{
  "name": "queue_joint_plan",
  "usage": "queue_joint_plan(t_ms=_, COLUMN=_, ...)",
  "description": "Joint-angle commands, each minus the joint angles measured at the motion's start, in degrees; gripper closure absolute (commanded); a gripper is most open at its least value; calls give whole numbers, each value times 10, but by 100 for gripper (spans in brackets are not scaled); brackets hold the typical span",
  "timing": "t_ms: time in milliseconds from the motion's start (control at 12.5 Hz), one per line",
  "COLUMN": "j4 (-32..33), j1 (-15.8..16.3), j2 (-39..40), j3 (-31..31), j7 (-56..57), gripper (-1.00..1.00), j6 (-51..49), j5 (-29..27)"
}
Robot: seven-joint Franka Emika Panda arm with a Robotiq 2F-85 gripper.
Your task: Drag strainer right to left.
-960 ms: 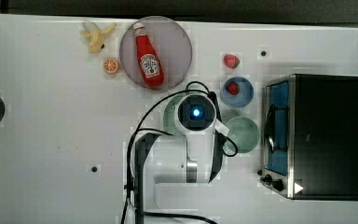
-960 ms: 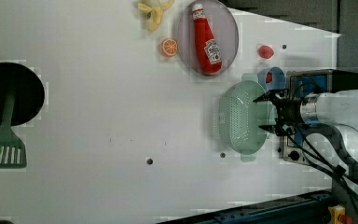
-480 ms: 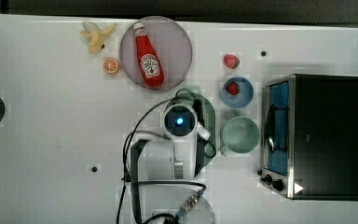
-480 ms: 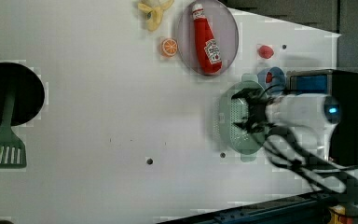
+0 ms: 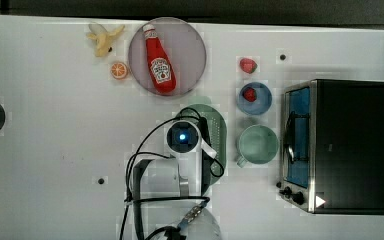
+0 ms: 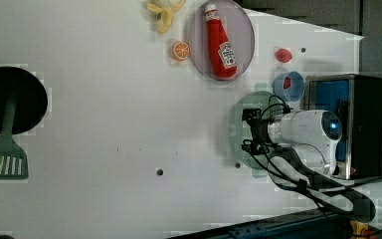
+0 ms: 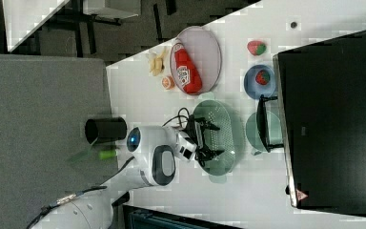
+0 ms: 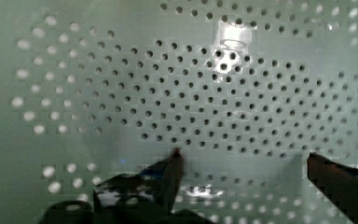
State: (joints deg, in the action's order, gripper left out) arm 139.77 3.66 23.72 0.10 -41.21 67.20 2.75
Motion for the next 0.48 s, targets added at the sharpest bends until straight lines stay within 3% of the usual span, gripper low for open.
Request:
queue_joint_plan(t_ms=80, j4=-18, j1=29, j2=-6, j3=-3, j7=-72, gripper=-100, j6=3, j5=-11)
queue_joint_plan(t_ms=480, j4=-24, j1=79, j2=-5, j3=12, j7=-143, gripper=-100, j6=3, j5=-15)
